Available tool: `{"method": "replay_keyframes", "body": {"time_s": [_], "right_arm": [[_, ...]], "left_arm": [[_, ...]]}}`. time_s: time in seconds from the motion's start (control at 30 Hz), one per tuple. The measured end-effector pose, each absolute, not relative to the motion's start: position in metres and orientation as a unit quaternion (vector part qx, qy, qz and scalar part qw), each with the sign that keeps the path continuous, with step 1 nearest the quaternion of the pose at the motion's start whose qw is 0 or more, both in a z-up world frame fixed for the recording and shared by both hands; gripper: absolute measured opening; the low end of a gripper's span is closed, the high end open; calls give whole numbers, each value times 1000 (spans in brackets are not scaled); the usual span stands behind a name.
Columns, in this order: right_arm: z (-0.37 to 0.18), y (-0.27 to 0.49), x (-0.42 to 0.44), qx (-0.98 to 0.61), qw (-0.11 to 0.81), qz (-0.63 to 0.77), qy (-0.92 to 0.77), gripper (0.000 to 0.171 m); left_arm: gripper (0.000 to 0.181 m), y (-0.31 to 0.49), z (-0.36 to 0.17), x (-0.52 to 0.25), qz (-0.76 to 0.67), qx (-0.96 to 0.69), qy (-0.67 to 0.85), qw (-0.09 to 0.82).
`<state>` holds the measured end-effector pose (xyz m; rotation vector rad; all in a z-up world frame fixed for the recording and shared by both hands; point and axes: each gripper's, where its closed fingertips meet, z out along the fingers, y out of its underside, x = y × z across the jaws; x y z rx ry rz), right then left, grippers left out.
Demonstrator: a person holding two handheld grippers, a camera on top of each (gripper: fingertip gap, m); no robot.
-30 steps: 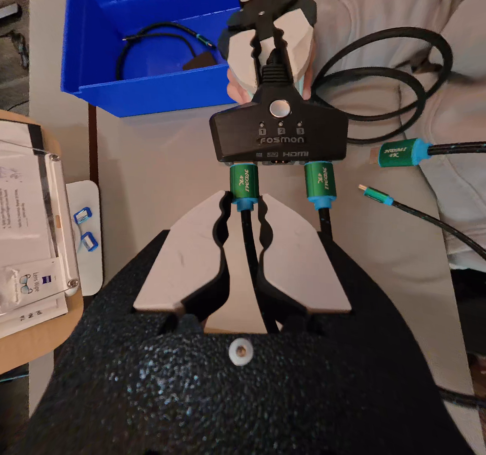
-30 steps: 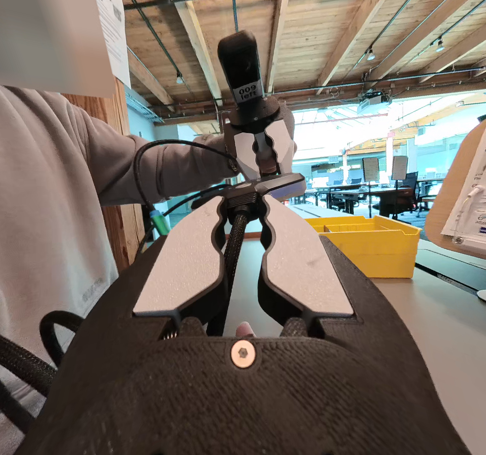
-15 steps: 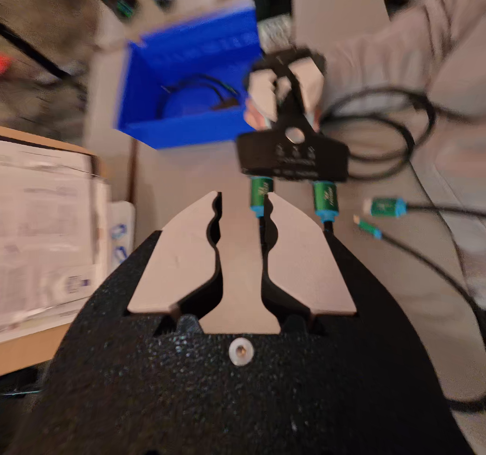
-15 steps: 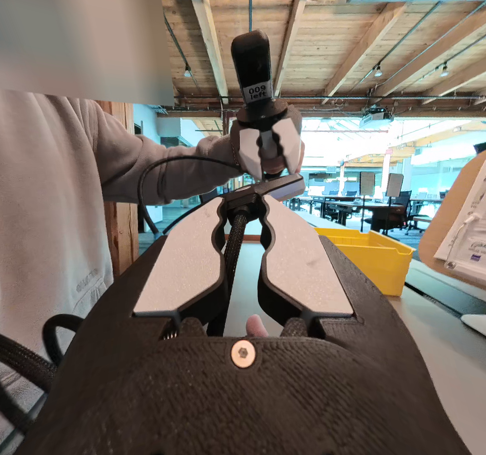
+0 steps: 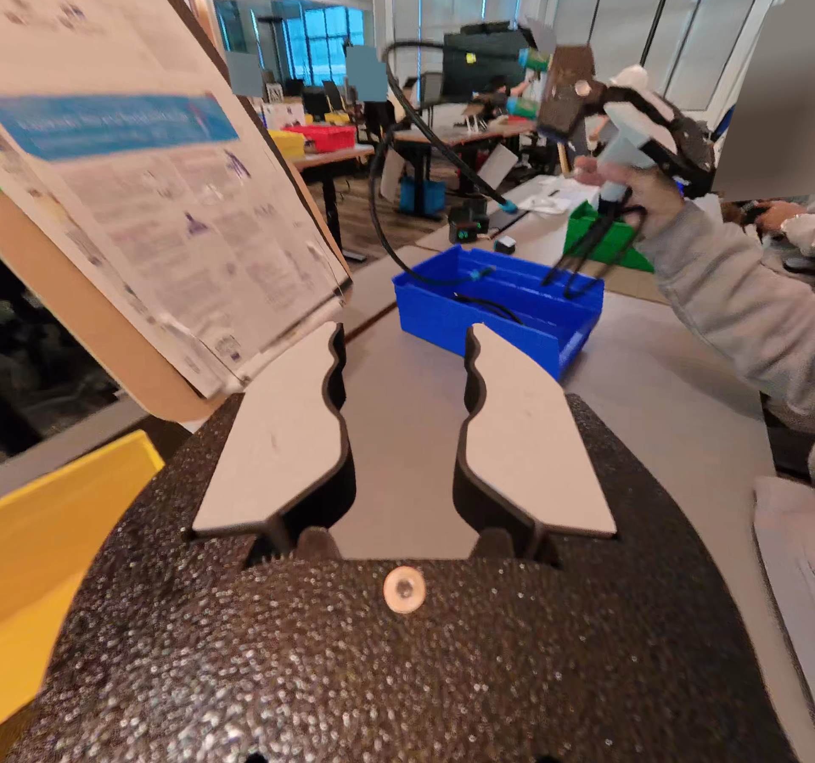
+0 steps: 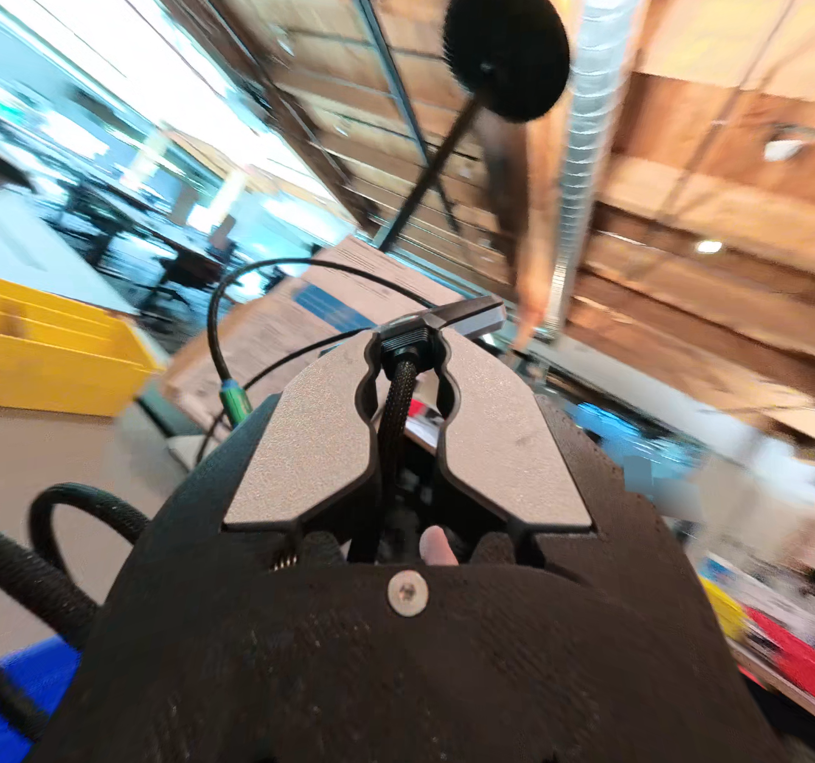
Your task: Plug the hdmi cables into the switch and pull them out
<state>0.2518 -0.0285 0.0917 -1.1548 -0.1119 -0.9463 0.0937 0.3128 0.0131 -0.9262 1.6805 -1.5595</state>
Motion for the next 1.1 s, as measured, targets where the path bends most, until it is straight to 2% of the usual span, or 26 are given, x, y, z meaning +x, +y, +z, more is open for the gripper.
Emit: {"method": "replay_keyframes", "body": {"time_s": [0.13,0.3,0.43,0.5,0.53,0.6,0.67,0.8,0.87,1.0,1.1], "right_arm": [[53,-49,284,-499,686,-528,33,22],[-21,-51,285,-520,616,-586,85,9],[-63,-57,289,-591,516,-611,106,3],[-88,-66,302,-656,432,-603,142,0],[-107,-67,309,-702,391,-575,154,2],[-130,-71,316,-759,330,-540,157,22],[-129,-76,313,-776,287,-546,133,31],[-80,-83,295,-717,371,-573,141,38],[-72,-91,288,-717,409,-537,178,52],[-79,-122,278,-711,437,-485,260,78],[-100,-132,267,-710,467,-431,301,86]], "left_arm": [[52,288,-29,99,-587,-351,671,287],[53,259,-55,104,-586,-340,692,248],[53,242,-71,107,-573,-326,714,234],[53,232,-79,109,-572,-324,719,223],[54,225,-83,111,-575,-322,721,213],[56,208,-91,114,-582,-321,723,192],[61,190,-102,116,-579,-318,731,171],[63,152,-121,119,-573,-312,744,143],[65,135,-129,122,-570,-317,746,134],[73,102,-143,135,-563,-348,740,119],[79,79,-164,149,-537,-389,738,127]]}}
